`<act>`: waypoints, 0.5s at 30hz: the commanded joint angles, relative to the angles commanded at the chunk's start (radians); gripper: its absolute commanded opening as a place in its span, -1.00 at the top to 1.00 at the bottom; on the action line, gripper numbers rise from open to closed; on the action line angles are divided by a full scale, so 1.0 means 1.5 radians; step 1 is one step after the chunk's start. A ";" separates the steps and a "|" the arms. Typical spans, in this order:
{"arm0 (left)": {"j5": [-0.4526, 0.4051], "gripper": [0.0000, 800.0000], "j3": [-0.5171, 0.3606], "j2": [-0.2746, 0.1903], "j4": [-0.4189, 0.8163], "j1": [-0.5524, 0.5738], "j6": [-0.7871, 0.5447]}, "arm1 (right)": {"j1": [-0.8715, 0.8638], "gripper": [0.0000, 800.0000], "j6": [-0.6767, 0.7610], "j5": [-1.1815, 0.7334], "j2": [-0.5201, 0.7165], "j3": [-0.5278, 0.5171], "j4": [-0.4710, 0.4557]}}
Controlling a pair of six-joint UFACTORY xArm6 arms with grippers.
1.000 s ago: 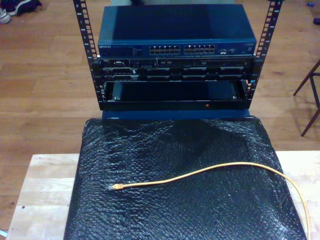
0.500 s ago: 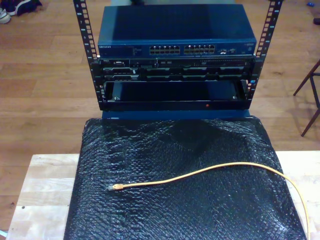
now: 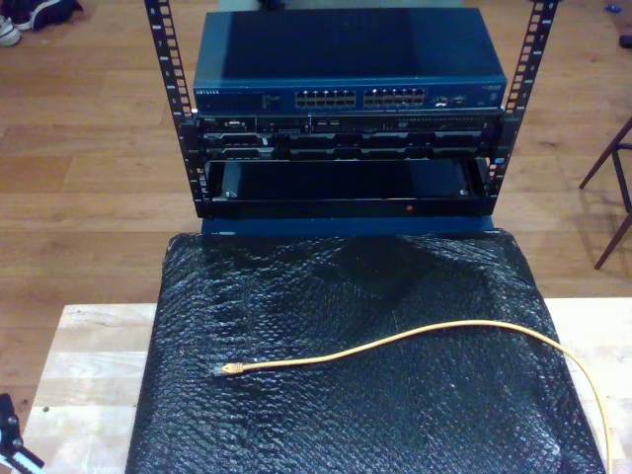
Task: Grab the cable and plug it in
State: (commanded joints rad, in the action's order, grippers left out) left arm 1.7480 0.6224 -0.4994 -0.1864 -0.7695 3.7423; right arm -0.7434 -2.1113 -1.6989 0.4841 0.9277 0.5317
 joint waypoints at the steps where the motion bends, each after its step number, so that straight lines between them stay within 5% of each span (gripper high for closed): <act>1: 0.001 -1.00 0.003 0.004 -0.001 0.000 0.004 | 0.008 -0.99 0.005 0.001 -0.001 0.001 0.000; 15: -0.002 -1.00 0.014 0.020 -0.020 0.076 0.068 | 0.153 -0.99 0.083 0.075 -0.039 0.019 0.000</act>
State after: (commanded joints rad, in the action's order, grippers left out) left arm 1.7449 0.6439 -0.4687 -0.2171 -0.6559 3.8436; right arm -0.5132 -1.9870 -1.5869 0.4258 0.9569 0.5317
